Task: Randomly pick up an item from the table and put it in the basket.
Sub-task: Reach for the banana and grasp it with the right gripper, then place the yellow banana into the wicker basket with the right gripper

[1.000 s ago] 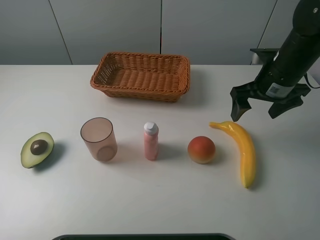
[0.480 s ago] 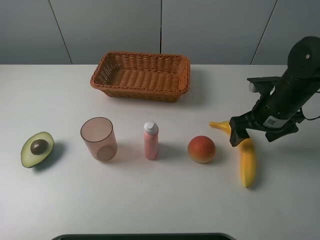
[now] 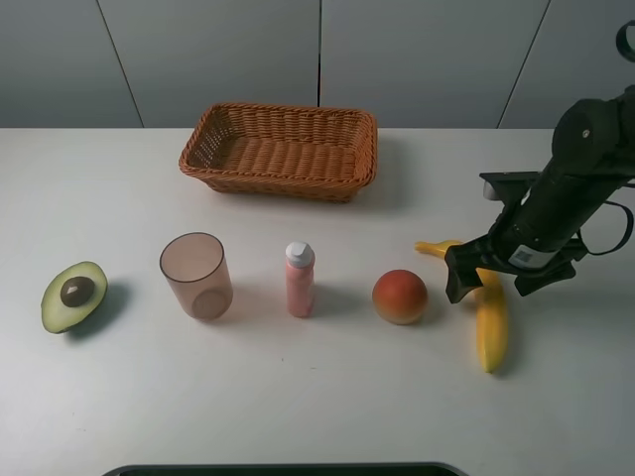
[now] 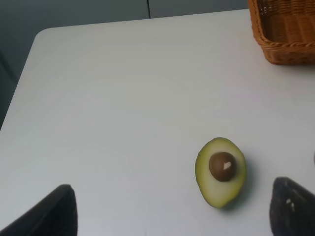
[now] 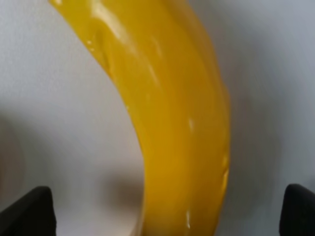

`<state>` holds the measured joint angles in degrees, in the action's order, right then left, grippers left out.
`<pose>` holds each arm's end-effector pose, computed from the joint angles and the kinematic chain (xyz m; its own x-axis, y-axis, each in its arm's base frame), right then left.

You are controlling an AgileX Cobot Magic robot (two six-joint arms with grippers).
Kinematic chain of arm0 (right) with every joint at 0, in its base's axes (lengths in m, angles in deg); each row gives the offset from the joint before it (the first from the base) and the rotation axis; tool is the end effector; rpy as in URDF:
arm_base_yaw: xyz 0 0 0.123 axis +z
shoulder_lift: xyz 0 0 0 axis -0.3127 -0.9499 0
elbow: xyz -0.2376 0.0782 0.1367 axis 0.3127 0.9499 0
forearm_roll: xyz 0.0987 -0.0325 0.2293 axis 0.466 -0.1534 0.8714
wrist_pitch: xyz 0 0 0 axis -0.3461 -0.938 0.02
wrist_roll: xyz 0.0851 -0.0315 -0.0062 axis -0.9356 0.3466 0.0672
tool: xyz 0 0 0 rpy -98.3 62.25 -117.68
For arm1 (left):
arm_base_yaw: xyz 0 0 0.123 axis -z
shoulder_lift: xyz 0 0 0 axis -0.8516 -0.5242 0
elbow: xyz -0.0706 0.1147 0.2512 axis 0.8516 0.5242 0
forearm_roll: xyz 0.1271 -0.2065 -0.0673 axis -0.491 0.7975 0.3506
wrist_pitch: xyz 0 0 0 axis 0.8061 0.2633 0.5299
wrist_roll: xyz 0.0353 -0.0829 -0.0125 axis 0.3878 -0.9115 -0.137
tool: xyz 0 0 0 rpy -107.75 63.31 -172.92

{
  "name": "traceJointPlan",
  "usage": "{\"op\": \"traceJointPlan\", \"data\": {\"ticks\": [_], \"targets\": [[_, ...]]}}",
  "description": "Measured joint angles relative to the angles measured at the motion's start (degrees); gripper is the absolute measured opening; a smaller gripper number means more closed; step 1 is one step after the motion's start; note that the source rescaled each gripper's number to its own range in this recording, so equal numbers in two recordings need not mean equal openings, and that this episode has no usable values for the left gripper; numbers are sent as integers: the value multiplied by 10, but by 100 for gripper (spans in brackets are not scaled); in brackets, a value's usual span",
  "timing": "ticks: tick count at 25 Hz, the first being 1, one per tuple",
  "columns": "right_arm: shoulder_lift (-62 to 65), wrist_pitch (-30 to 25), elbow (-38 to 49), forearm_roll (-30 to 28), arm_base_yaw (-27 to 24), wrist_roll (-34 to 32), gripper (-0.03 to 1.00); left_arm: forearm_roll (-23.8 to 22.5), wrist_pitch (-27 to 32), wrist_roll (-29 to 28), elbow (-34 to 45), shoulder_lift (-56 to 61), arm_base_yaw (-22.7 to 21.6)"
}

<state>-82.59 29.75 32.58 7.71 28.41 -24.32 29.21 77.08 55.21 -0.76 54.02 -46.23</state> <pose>0.2628 0.0522 0.1063 -0.9907 -0.1358 -0.0122 -0.1362 0.9892 0.0541 -0.0055 0.0087 0.2788 -0.4535 0.0933 -0.8864 0.1381 0.9899 0.0336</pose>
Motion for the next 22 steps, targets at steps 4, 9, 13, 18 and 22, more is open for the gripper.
{"op": "traceJointPlan", "data": {"ticks": [4,9,13,18,22], "targets": [[0,5,0,1,0,0,97,0,0,0,0,0,0],[0,9,0,1,0,1,87,0,0,0,0,0,0],[-2,11,0,1,0,1,35,0,0,0,0,0,0],[-2,15,0,1,0,1,0,0,0,0,0,0,0],[-2,15,0,1,0,1,0,0,0,0,0,0,0]]}}
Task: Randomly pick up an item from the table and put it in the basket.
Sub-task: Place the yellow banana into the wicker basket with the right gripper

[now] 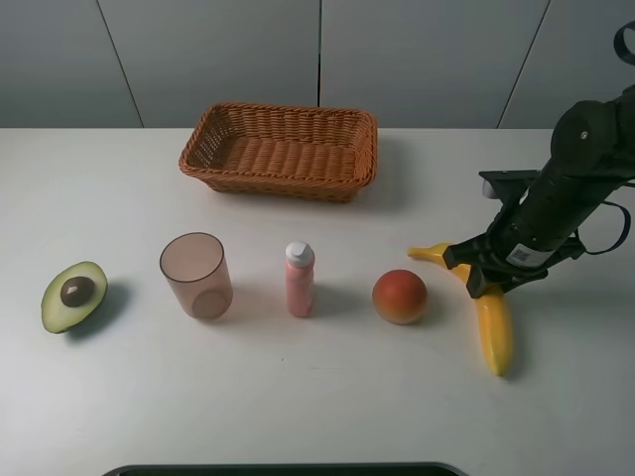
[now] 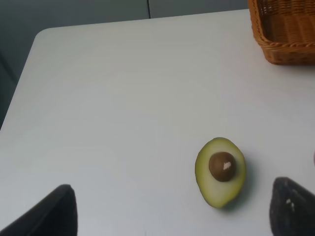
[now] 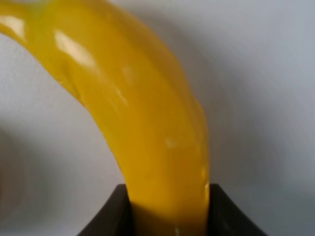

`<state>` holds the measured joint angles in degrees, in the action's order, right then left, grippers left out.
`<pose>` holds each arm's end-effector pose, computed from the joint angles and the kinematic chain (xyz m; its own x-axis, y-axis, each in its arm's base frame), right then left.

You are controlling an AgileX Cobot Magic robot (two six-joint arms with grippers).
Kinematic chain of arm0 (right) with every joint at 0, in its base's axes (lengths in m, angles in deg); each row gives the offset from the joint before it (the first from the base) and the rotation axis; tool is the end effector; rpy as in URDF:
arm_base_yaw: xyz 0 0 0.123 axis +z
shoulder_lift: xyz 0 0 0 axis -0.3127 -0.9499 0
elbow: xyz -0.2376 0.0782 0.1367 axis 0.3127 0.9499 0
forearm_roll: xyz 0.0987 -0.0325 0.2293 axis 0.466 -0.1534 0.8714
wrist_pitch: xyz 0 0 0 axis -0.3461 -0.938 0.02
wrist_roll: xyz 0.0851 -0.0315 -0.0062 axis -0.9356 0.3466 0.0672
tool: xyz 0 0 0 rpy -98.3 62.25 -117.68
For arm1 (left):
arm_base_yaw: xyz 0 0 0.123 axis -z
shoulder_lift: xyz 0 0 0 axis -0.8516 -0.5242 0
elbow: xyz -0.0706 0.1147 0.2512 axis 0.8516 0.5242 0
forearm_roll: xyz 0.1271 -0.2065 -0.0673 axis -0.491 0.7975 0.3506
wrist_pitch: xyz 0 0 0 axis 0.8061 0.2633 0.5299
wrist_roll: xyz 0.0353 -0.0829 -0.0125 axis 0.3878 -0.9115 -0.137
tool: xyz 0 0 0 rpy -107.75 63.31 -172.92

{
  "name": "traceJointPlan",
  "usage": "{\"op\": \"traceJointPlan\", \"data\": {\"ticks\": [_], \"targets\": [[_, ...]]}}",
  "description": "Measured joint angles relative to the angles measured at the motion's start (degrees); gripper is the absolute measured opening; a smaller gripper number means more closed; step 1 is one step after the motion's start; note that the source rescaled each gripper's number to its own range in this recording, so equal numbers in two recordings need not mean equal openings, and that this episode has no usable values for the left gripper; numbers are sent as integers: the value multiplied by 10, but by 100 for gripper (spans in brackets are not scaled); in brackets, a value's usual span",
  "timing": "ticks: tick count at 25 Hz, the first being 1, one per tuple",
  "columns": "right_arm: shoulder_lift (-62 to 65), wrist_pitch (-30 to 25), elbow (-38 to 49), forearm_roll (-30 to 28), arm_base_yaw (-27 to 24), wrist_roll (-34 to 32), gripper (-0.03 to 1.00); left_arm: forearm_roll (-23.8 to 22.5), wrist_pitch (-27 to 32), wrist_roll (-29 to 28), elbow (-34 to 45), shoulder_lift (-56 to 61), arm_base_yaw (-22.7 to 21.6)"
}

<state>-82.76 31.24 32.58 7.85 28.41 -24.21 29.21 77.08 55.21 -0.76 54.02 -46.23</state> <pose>0.2651 0.0525 0.1056 -0.9903 -0.1342 -0.0352 -0.1360 0.9892 0.0544 -0.0055 0.0087 0.2788 -0.4535 0.0933 -0.8864 0.1381 0.9899 0.0336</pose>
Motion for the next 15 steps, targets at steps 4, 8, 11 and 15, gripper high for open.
{"op": "traceJointPlan", "data": {"ticks": [4,8,11,15], "targets": [[0,0,0,0,0,0,0,0,0,0,0,0,0],[0,-12,-11,-2,0,1,0,0,0,0,0,0,0],[15,-71,-61,-21,0,7,0,0,0,0,0,0,0],[58,-162,-170,-36,0,20,0,0,0,0,0,0,0]]}}
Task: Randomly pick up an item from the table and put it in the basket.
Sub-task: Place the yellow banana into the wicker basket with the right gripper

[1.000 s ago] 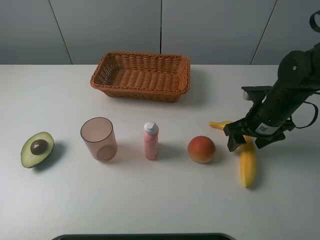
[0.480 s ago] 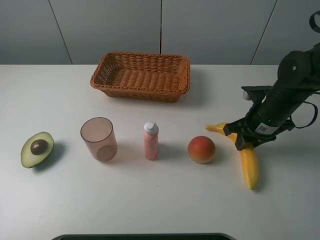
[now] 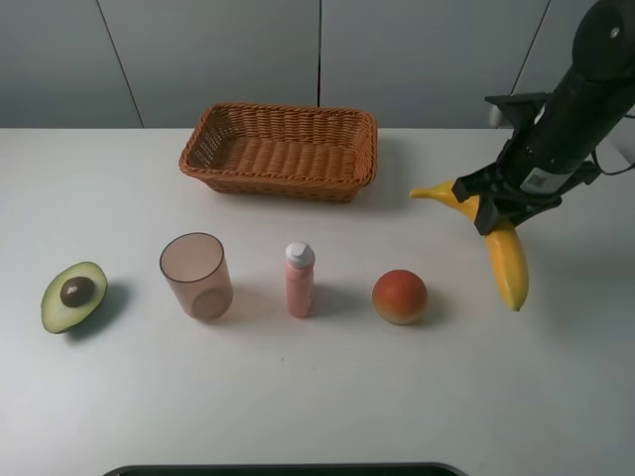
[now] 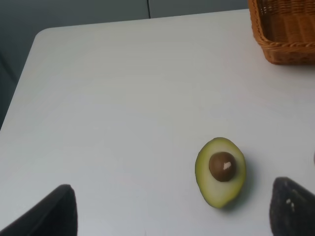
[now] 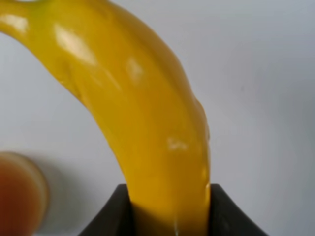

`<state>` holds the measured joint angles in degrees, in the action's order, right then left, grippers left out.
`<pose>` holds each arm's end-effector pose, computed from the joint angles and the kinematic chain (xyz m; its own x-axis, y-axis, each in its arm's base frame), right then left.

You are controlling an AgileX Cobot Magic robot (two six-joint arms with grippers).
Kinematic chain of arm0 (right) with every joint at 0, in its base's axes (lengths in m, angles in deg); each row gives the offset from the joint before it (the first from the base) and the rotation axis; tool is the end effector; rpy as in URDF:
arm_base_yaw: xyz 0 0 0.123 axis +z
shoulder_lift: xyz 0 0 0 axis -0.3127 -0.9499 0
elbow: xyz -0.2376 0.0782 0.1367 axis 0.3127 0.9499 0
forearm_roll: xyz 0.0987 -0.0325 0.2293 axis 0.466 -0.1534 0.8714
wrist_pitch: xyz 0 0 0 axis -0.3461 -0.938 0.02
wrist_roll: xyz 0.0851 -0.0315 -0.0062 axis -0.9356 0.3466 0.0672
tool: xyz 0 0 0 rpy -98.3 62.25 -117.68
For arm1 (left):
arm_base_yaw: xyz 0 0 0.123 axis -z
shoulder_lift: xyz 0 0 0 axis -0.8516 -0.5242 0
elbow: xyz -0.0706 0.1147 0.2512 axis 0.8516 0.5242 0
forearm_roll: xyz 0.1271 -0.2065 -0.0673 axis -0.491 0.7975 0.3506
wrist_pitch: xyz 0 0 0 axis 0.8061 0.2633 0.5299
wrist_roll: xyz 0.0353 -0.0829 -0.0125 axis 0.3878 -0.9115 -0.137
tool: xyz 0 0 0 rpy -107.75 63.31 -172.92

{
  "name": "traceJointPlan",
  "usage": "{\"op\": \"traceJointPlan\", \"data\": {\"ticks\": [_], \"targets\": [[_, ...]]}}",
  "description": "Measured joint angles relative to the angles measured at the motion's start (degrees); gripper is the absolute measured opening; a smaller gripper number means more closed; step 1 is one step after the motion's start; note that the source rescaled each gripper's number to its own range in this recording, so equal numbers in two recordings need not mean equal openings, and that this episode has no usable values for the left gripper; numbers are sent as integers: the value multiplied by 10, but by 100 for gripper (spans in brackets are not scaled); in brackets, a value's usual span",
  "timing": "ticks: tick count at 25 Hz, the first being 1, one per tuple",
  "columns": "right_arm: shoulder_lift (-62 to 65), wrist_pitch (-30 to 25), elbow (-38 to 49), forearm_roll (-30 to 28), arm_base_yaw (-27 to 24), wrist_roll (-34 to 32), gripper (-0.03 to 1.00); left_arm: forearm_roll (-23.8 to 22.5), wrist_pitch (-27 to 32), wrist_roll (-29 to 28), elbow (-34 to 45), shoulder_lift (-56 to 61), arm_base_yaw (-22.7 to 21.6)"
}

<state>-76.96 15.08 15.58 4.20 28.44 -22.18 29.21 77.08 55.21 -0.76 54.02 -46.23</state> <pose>0.3094 0.0581 0.1937 -0.9622 -0.2259 -0.1520 -0.2311 0.9728 0.0168 -0.0055 0.0087 0.2788 -0.4535 0.0933 -0.8864 0.1381 0.9899 0.0336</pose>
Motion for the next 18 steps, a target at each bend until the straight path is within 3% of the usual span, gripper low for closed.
{"op": "traceJointPlan", "data": {"ticks": [4,8,13,18], "targets": [[28,-57,-115,0,0,33,0,0,0,0,0,0,0],[29,-87,-224,44,1,90,0,0,0,0,0,0,0],[11,-72,-313,59,36,137,0,0,0,0,0,0,0],[-47,-6,-361,63,105,158,0,0,0,0,0,0,0]]}}
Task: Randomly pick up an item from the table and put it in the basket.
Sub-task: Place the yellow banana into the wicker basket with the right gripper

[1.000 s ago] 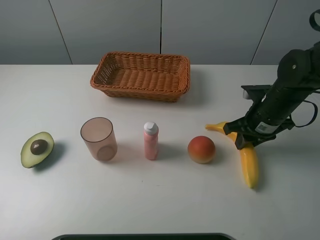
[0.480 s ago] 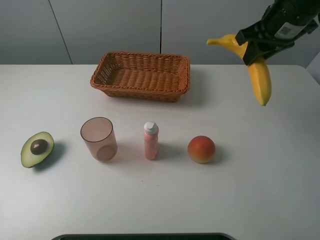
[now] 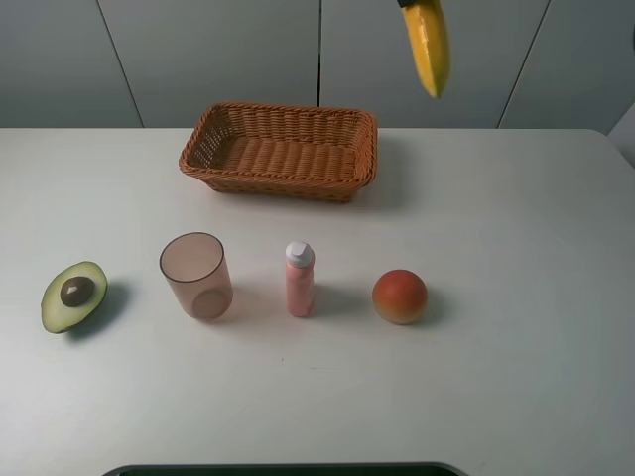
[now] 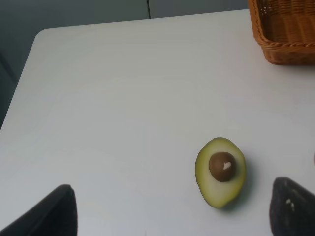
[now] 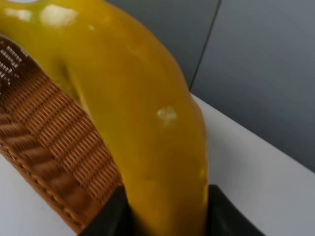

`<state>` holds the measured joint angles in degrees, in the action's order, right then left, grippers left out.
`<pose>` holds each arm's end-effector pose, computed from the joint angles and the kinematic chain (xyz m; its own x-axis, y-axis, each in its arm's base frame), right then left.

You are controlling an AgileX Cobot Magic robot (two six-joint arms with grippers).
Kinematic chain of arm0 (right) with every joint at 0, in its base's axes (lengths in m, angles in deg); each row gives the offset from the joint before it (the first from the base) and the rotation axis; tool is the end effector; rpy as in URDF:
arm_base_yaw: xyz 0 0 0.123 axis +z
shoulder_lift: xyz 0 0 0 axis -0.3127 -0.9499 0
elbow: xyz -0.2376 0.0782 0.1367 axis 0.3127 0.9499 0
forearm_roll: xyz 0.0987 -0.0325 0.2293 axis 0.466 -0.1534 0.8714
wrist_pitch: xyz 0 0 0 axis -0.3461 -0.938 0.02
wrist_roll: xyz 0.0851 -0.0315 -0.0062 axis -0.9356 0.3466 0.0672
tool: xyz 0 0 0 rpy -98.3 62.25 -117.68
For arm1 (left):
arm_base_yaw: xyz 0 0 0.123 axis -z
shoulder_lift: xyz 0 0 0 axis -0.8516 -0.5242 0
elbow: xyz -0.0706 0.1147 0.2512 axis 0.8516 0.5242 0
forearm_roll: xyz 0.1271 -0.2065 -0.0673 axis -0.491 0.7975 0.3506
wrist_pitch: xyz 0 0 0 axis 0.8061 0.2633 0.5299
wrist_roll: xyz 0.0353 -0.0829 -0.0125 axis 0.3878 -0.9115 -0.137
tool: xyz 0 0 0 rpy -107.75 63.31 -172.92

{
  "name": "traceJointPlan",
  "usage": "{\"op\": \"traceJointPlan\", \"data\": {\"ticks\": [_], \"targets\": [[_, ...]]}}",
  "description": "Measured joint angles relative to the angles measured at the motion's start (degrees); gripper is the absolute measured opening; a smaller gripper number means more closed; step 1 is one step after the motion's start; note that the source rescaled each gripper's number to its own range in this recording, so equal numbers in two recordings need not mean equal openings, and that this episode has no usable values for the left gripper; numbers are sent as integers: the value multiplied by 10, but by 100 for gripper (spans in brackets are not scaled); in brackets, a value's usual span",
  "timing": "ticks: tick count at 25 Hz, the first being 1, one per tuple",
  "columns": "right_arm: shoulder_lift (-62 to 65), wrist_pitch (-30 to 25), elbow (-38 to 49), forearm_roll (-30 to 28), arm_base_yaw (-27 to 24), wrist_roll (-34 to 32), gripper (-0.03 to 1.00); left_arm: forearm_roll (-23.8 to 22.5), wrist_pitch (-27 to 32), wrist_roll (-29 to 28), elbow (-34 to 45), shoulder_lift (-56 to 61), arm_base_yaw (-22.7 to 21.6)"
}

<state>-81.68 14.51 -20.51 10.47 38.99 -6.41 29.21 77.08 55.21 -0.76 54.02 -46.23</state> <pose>0.3778 0.1538 0.3403 -0.5895 -0.4932 -0.6397 -0.5861 0.8061 -0.0815 -0.0055 0.0087 0.2788 -0.4535 0.0933 -0.8864 0.1381 0.9899 0.0336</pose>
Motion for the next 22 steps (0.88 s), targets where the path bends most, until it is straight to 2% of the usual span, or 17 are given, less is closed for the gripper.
{"op": "traceJointPlan", "data": {"ticks": [7,12,22], "targets": [[-122,109,-39,1,77,5,0,0,0,0,0,0,0],[-199,179,-39,24,99,6,0,0,0,0,0,0,0],[-257,214,-43,49,100,40,0,0,0,1,0,0,0]]}}
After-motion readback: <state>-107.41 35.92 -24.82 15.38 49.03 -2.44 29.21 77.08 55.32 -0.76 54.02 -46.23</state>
